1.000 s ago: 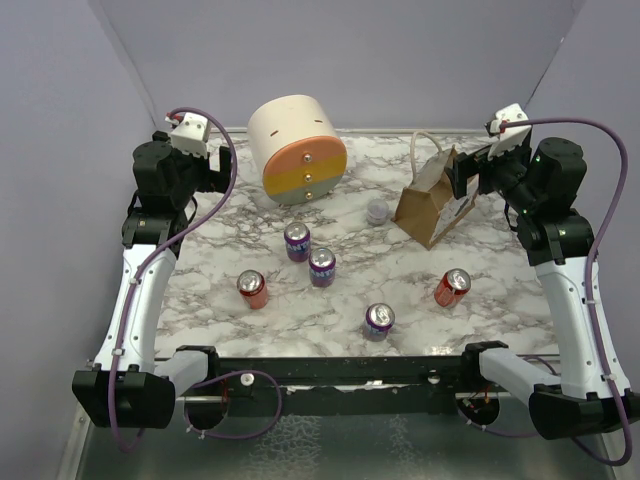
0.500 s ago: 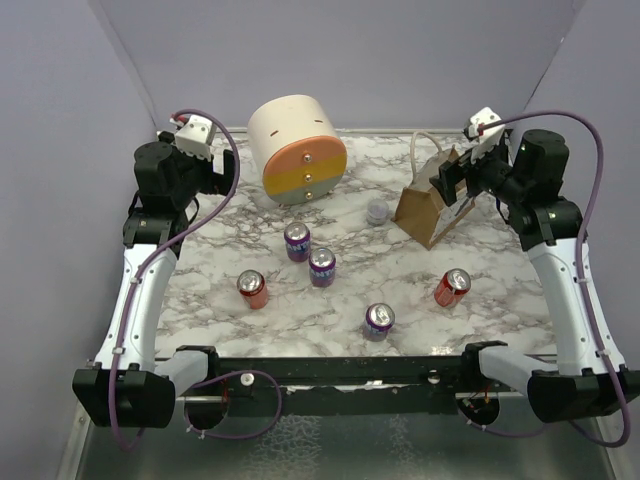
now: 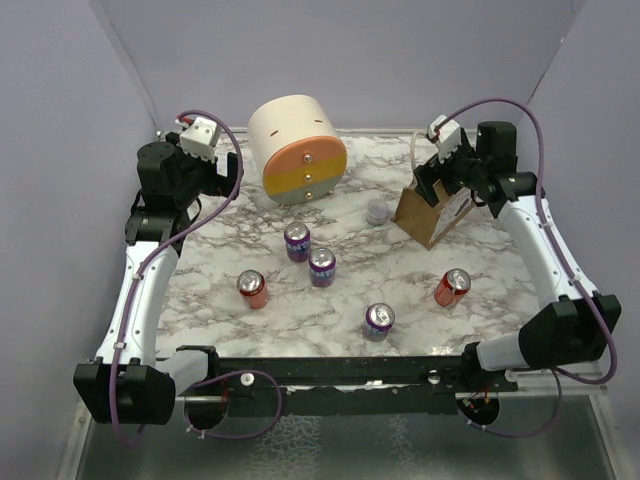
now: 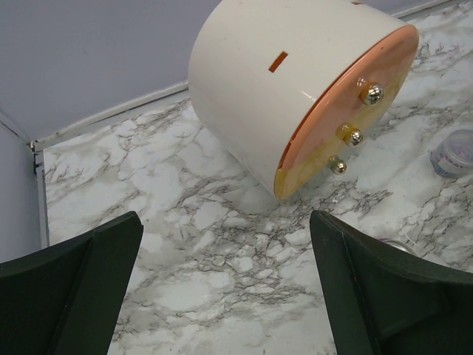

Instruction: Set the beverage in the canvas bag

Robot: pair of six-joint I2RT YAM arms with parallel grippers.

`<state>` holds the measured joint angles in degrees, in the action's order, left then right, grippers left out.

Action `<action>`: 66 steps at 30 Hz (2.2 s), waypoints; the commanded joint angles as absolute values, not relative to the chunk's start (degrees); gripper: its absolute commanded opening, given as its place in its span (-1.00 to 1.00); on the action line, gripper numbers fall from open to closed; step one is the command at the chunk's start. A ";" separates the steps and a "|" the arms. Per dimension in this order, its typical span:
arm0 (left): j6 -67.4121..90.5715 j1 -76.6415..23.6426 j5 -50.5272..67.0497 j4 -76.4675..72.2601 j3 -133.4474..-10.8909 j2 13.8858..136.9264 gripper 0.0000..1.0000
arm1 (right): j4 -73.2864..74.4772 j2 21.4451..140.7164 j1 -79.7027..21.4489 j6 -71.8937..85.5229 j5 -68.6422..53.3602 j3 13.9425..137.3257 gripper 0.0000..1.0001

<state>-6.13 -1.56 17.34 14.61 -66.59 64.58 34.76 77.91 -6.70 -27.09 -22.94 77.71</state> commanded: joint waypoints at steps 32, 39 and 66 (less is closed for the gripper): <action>-7.24 -1.32 22.41 13.04 -65.54 66.11 0.99 | 40.08 86.45 -17.52 -28.05 -20.53 73.54 -0.92; -6.77 -1.32 22.95 12.59 -65.34 66.51 0.99 | 38.08 83.29 -20.86 -18.17 -25.52 71.02 -0.90; -8.30 -1.30 24.93 11.87 -63.15 66.97 0.99 | 22.68 88.05 -29.53 -3.12 -21.34 70.73 -0.43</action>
<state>-7.46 -1.56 22.09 13.52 -63.90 66.61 26.26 88.95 -29.04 -2.79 -21.67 69.25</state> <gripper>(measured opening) 0.992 0.223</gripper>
